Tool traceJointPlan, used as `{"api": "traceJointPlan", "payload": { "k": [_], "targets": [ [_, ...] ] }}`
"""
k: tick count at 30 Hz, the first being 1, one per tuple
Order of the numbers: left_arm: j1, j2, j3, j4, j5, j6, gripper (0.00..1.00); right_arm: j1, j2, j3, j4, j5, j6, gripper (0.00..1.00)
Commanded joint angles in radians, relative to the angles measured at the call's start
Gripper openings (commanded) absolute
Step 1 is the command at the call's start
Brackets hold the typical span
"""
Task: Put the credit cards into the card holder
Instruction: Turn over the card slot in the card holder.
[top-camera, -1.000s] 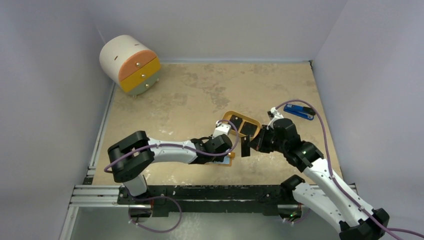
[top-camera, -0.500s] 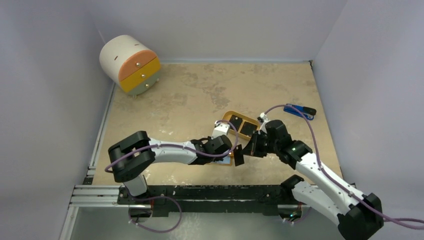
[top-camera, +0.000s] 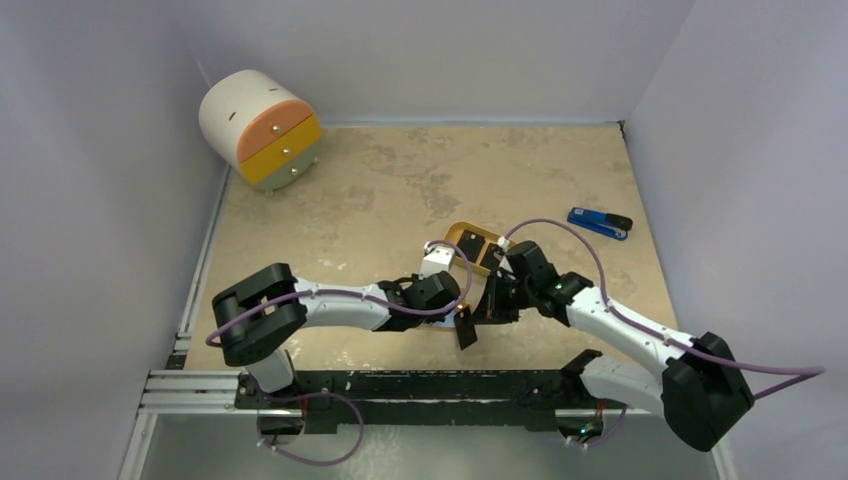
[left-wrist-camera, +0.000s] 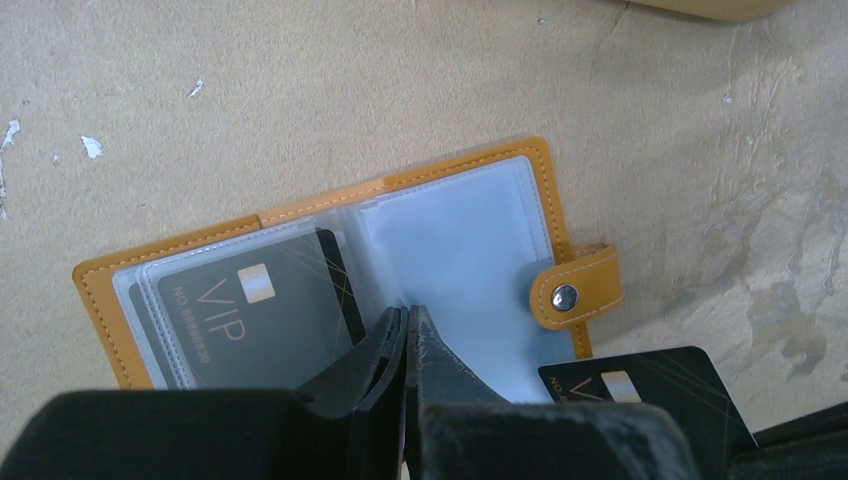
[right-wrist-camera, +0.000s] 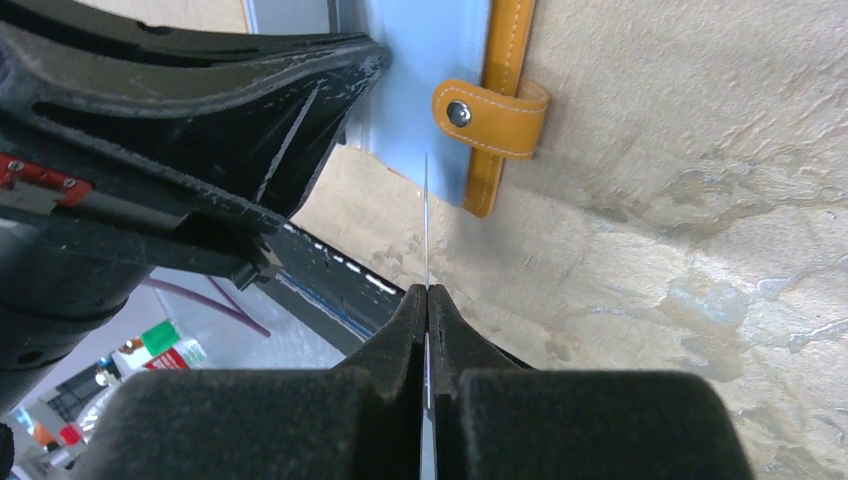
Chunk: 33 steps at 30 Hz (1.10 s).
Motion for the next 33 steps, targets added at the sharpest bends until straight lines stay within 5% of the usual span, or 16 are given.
{"api": "traceJointPlan", "payload": {
  "k": [1, 33],
  "targets": [
    [0.001, -0.028, -0.025, -0.041, -0.024, -0.013, 0.0, 0.004, 0.017, -0.011, 0.014, 0.042, 0.038, 0.0],
    [0.001, -0.012, -0.035, -0.037, -0.024, -0.023, 0.0, 0.003, -0.052, -0.049, -0.012, 0.082, 0.066, 0.0]
  ]
}}
